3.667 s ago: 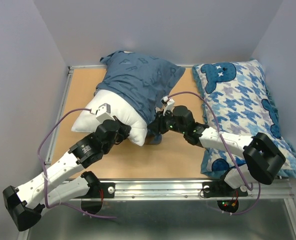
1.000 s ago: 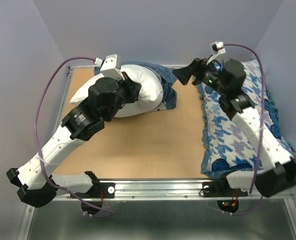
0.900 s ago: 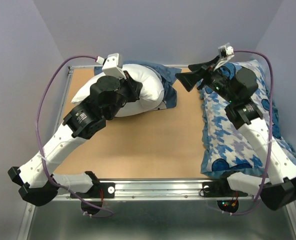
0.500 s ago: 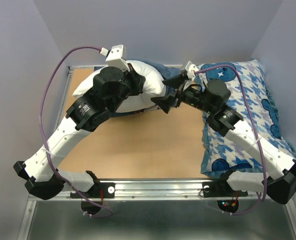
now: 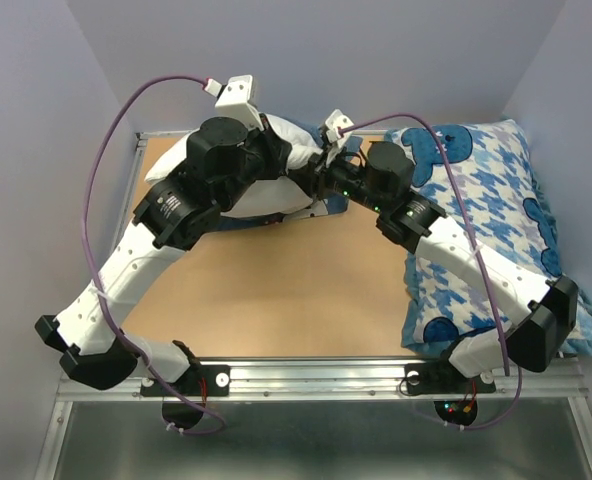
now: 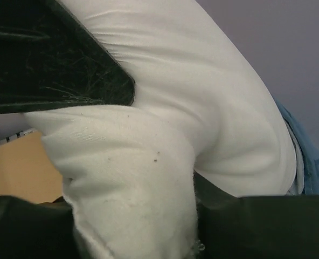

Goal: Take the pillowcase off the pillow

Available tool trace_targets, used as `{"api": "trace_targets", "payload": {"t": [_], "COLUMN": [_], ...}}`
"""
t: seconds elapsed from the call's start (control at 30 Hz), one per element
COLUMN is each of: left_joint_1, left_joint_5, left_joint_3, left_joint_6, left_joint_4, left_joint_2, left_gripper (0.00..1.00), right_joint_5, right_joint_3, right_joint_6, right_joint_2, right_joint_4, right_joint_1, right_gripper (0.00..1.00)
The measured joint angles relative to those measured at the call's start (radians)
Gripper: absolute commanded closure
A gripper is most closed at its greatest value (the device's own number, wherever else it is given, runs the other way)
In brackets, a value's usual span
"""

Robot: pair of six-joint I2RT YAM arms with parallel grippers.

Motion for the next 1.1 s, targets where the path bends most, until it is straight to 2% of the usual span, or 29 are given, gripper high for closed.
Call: {"api": "trace_targets", "payload": {"t": [0.07, 0.1, 0.2, 0.23, 0.4, 0.57, 0.7, 0.73, 0.83, 0.93, 1.03, 1.07, 1.1], "left_joint_1": [0.008, 0.013, 0.019, 0.019, -0.015, -0.023, -0.023, -0.022, -0.015, 0.071, 0.311, 0.373, 0.440], "left_joint_5": [0.002, 0.003, 0.006, 0.013, 0.095, 0.056, -0.178, -0.275, -0.473, -0.519, -0.332, -0.259, -0.177], "left_joint_3": [0.022, 0.034, 0.064, 0.074, 0.101, -0.005, -0.155, -0.192, -0.281, -0.397, -0.486, -0.510, -0.539], "left_joint_6": [0.013, 0.021, 0.043, 0.051, 0.093, 0.117, 0.105, 0.097, 0.085, 0.064, 0.022, 0.007, -0.002], "left_joint_4": [0.002, 0.002, 0.017, 0.032, 0.167, 0.328, 0.391, 0.397, 0.409, 0.401, 0.399, 0.411, 0.426], "left_joint_2": [0.011, 0.018, 0.028, 0.028, -0.037, -0.264, -0.472, -0.515, -0.549, -0.505, -0.378, -0.338, -0.301], "left_gripper": [0.98, 0.81, 0.49, 0.46, 0.41, 0.41, 0.37, 0.31, 0.28, 0.29, 0.29, 0.26, 0.05], "right_joint_5": [0.048, 0.070, 0.161, 0.182, 0.289, 0.281, 0.255, 0.232, 0.189, 0.173, 0.144, 0.129, 0.116], "right_joint_3": [0.039, 0.053, 0.151, 0.182, 0.455, 0.660, 0.722, 0.724, 0.726, 0.726, 0.726, 0.726, 0.726], "right_joint_6": [0.032, 0.045, 0.116, 0.132, 0.260, 0.400, 0.480, 0.505, 0.548, 0.574, 0.599, 0.606, 0.613], "right_joint_2": [0.029, 0.036, 0.067, 0.076, 0.201, 0.312, 0.341, 0.341, 0.341, 0.341, 0.338, 0.337, 0.336], "right_joint_4": [-0.016, -0.022, -0.097, -0.119, -0.272, -0.389, -0.442, -0.453, -0.472, -0.483, -0.496, -0.500, -0.503], "right_joint_1": [0.002, 0.006, 0.020, 0.021, -0.009, -0.124, -0.215, -0.242, -0.293, -0.320, -0.345, -0.356, -0.365], "right_gripper": [0.99, 0.99, 0.99, 0.99, 0.99, 0.99, 0.99, 0.99, 0.99, 1.00, 0.99, 0.99, 0.99]}}
